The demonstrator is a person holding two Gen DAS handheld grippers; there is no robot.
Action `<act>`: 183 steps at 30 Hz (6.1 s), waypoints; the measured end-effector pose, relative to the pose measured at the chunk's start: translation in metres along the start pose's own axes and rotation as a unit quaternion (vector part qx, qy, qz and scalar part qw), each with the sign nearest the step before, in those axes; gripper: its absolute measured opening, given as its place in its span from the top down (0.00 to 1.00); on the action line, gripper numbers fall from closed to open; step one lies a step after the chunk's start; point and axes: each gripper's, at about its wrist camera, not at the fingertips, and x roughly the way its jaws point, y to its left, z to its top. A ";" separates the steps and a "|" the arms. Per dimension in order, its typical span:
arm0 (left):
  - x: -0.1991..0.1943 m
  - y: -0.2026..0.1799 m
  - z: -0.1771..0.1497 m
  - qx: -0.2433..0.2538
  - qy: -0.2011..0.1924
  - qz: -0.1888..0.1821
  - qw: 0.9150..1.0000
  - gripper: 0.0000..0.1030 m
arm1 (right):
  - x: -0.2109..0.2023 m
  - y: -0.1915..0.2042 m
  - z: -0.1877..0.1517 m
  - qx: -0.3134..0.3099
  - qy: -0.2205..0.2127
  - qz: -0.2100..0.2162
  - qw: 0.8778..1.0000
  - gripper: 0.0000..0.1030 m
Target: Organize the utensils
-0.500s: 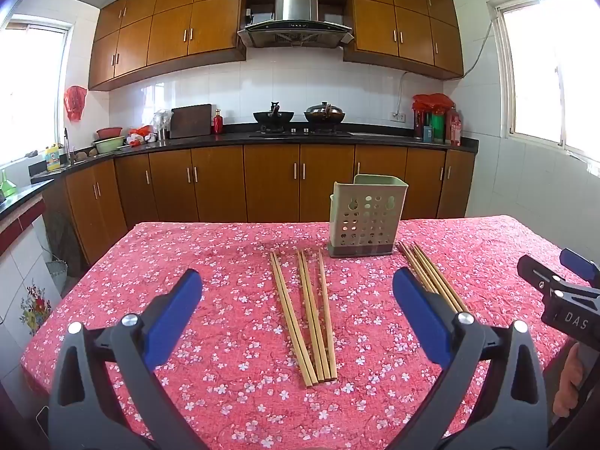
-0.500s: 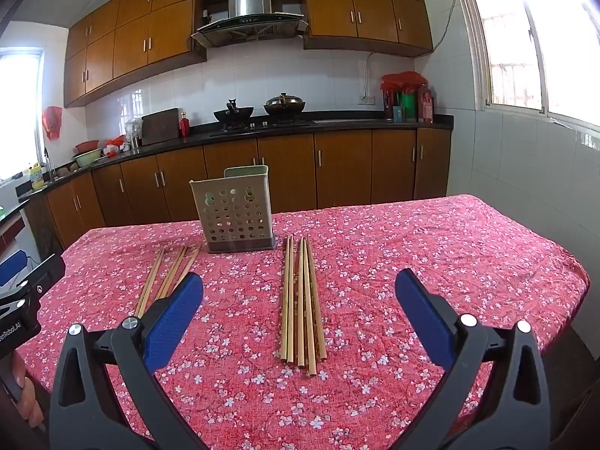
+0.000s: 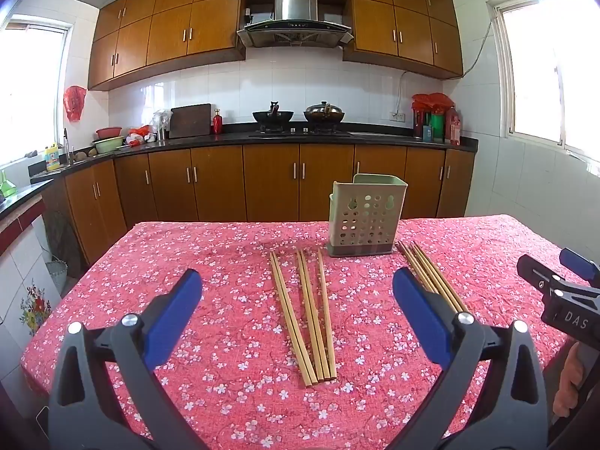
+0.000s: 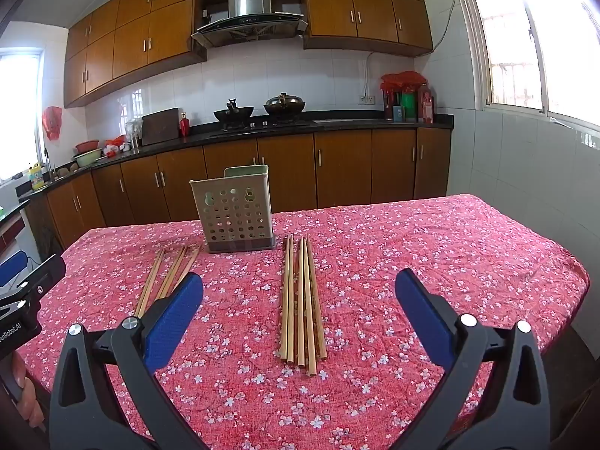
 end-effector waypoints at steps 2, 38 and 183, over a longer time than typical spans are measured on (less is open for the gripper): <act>0.000 0.000 0.000 0.000 0.000 0.000 1.000 0.04 | 0.000 0.000 0.000 0.000 0.000 0.000 1.000 0.02; 0.000 0.000 0.000 0.000 0.001 0.000 1.000 0.04 | 0.001 -0.002 0.001 0.001 0.001 0.000 1.000 0.02; 0.194 0.096 -0.033 -0.008 0.262 0.011 0.965 0.92 | 0.193 -0.083 -0.009 0.012 0.223 -0.054 0.973 0.92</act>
